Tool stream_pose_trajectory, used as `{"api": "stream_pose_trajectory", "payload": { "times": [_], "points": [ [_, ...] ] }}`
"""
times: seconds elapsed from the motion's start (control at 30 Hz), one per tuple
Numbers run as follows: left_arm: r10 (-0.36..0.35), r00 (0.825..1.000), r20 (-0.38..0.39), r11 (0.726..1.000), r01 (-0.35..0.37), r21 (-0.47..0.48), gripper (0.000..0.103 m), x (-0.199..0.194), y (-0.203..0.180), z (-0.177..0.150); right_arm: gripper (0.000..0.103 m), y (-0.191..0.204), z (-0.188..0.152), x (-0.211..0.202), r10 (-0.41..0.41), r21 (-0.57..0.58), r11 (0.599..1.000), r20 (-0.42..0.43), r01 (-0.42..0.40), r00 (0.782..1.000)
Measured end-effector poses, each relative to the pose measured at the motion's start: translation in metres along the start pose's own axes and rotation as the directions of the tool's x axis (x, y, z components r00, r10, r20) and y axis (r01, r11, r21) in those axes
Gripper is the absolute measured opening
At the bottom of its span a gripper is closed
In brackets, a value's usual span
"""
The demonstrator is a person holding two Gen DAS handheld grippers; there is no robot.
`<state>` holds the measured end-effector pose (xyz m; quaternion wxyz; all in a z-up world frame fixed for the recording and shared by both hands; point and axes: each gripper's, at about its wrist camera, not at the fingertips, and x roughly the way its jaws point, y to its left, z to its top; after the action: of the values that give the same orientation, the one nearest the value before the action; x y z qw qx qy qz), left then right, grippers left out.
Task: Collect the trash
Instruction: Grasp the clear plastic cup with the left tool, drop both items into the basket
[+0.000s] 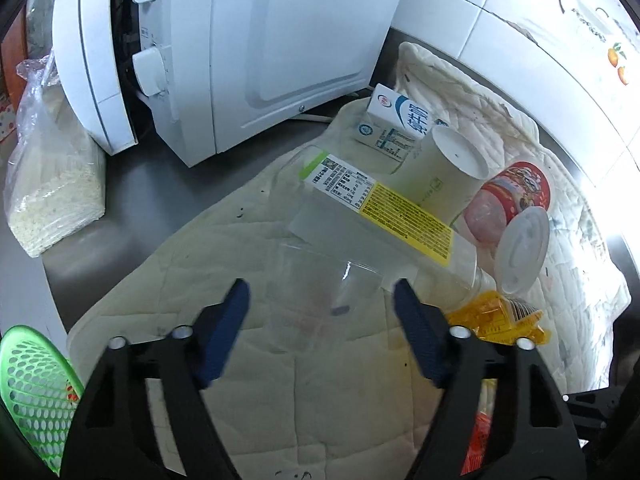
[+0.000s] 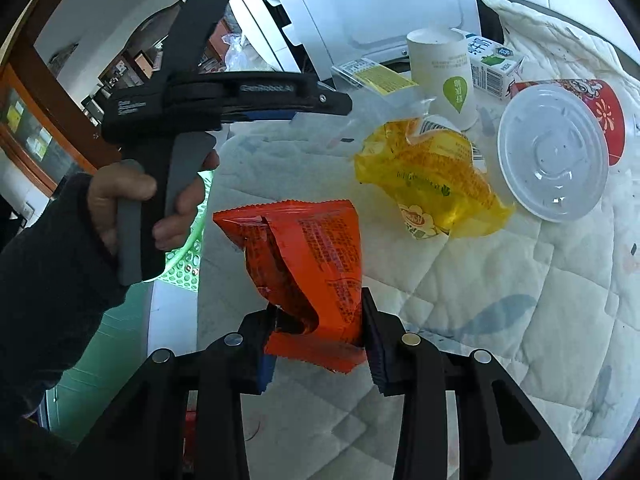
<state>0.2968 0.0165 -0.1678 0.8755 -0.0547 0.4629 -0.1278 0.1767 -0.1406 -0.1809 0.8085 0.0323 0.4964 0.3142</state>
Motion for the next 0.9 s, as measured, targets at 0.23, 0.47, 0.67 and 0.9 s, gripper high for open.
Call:
{"api": "stream_pose_trajectory", "payload": {
  "times": [0.23,0.47,0.67,0.9],
  "points": [
    [-0.011,0.999,0.036,1.0,0.012,-0.017,0.06,-0.011,0.002,-0.006,0.036,0.004,0.002,-0.005,-0.005,-0.008,1.0,0.009,0.005,1.0],
    [-0.001,0.994,0.114,0.994,0.013,-0.106,0.06,-0.064,0.029,-0.023,0.036,0.019,0.012,-0.016,-0.003,-0.046,0.999,0.039,0.005,0.999],
    [0.083,0.979,0.187,0.977,-0.043,-0.209,0.06,-0.13,0.072,-0.052,0.036,0.047,0.027,-0.01,0.027,-0.111,0.994,0.036,-0.023,0.999],
    [0.272,0.946,0.176,0.92,-0.202,-0.337,0.06,-0.189,0.146,-0.106,0.036,0.102,0.052,0.019,0.1,-0.19,0.977,0.003,-0.097,0.995]
  ]
}}
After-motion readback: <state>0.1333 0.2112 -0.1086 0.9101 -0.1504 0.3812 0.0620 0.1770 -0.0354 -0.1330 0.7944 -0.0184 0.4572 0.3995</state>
